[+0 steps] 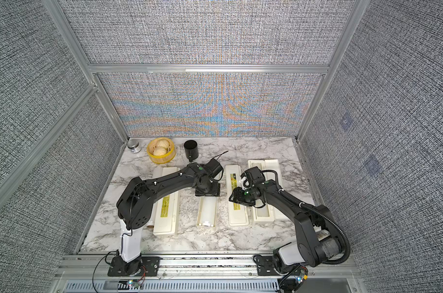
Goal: Put plastic wrap rolls into dispensers
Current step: Place the plastic wrap into the plastic wrap cutting box, then adjust the plastic wrap cutting box at the center of the board.
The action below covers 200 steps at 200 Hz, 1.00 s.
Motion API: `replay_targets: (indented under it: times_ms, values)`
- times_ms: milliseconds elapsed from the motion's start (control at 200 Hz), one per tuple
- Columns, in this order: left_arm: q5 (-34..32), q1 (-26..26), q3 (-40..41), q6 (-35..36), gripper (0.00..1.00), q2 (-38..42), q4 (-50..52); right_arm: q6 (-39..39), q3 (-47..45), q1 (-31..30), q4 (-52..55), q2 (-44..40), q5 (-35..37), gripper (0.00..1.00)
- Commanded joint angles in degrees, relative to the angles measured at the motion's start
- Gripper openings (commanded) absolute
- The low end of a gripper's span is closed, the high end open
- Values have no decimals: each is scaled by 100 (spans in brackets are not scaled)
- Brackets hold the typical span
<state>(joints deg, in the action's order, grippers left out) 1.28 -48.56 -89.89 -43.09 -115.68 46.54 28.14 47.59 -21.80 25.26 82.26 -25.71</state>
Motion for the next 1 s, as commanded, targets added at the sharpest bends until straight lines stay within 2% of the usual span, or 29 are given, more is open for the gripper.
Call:
replay_targets:
  times_ms: [0,170,300,490,635,741,881,996]
  values:
    - [-204,3,0,11,76,60,290,-43,14,-6,15,-3,14,56]
    - [-164,4,-122,58,80,141,281,-129,123,-50,186,-15,233,56]
    - [-113,9,-196,121,84,493,268,-242,369,-225,534,74,733,60]
    - [-110,103,-24,239,87,787,273,-283,980,-667,1306,480,2176,84]
    - [125,311,519,307,88,1012,0,-188,1516,-925,1678,969,2966,95]
    - [399,482,954,397,89,1166,-289,-81,1709,-1025,1718,1283,3116,99]
    - [902,660,1497,519,90,1256,-656,32,1882,-1023,1761,1618,3158,99]
    - [1213,724,1828,495,84,1237,-902,66,1946,-971,1787,1760,3116,99]
